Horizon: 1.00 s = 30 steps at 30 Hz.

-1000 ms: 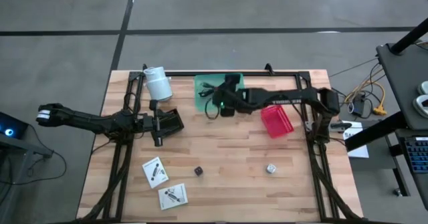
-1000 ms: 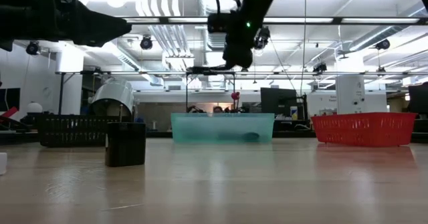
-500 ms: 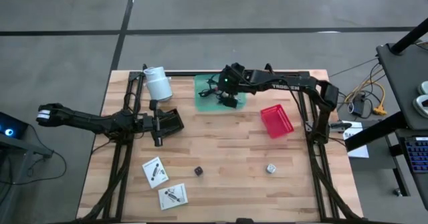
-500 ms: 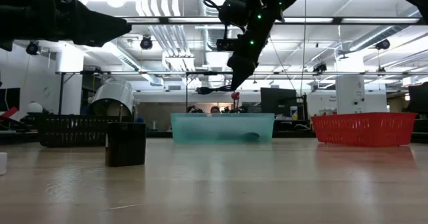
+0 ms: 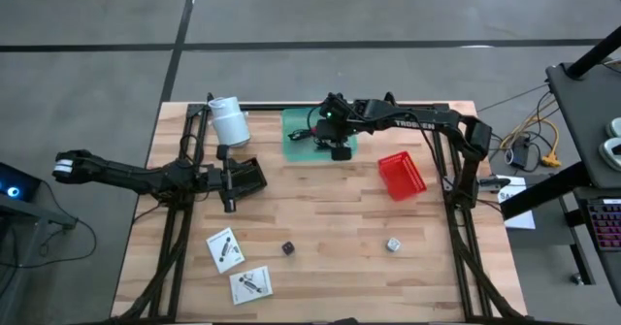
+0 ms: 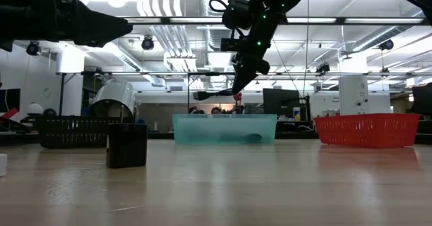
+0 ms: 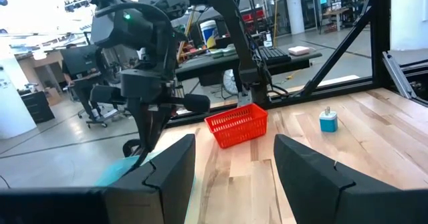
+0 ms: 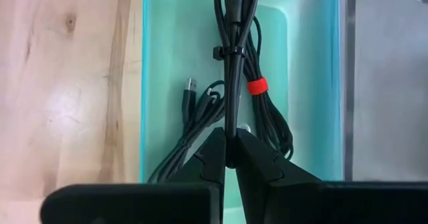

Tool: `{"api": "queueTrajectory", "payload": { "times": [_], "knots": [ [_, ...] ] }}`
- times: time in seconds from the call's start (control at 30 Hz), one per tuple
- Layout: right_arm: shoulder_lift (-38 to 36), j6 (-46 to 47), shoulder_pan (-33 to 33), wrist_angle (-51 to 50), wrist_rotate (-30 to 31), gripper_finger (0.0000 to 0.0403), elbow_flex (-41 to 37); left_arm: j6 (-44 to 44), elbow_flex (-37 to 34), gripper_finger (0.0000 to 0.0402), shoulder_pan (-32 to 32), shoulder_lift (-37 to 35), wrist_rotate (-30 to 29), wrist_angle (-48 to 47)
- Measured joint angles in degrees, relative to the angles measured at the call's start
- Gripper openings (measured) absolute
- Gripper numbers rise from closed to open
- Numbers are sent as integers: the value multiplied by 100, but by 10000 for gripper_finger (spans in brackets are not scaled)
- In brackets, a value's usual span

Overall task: Pick and place items into bin
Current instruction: Put the black charger cable into the blue bin, then put the blue charger adapter into the orange bin

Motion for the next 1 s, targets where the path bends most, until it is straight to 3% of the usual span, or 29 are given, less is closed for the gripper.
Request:
{"api": "queueTrajectory", "payload": {
  "times": [0.33, 0.7, 1.0],
  "knots": [
    [0, -34, -4, 79, 4, 21, -2, 0, 2, 187, 0, 2, 2, -2],
    [0, 78, 0, 90, 8, 93, -2, 2, 2, 187, 0, 2, 0, -2],
    [-39, 1014, 135, -429, 9, 134, 92, 0, 2, 187, 0, 0, 0, -2]
  ]
}}
